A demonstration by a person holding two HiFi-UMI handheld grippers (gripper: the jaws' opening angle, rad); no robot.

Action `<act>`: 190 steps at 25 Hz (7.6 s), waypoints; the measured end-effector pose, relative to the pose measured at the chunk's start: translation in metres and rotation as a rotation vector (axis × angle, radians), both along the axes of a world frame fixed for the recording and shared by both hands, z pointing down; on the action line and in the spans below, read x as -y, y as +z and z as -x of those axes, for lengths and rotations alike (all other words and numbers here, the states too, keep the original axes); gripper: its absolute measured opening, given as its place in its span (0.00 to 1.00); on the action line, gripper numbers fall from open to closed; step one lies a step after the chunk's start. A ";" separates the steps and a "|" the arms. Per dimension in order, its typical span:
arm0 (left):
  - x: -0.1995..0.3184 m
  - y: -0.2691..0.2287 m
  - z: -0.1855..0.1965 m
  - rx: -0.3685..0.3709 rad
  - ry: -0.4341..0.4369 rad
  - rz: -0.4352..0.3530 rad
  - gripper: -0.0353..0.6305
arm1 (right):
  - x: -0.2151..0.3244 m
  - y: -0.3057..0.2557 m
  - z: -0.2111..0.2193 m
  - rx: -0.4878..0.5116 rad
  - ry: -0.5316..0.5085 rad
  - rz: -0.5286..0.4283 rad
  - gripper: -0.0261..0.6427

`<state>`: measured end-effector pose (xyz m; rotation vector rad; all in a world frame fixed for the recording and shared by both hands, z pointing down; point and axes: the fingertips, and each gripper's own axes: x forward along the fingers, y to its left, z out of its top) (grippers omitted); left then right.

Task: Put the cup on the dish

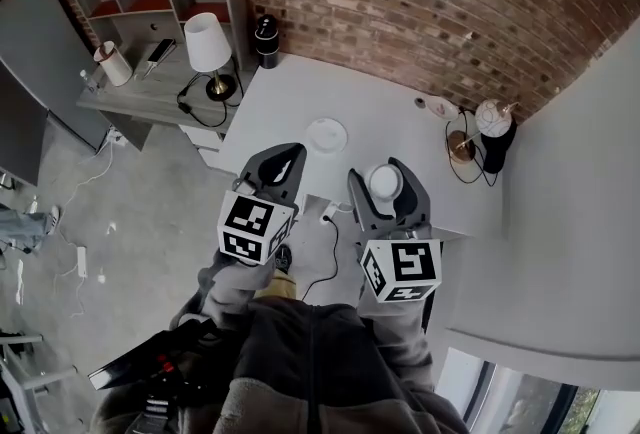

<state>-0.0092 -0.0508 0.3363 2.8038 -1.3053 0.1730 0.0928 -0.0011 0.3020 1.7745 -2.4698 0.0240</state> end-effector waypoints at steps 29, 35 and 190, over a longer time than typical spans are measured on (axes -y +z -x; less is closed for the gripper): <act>0.180 0.030 0.024 0.011 0.031 0.108 0.06 | 0.181 0.038 0.014 0.019 0.072 0.123 0.44; 0.193 0.043 0.016 0.016 0.057 0.149 0.06 | 0.191 0.055 0.009 0.025 0.098 0.164 0.44; 0.240 0.055 -0.007 -0.021 -0.039 0.194 0.06 | 0.228 0.080 -0.048 -0.039 0.102 0.075 0.04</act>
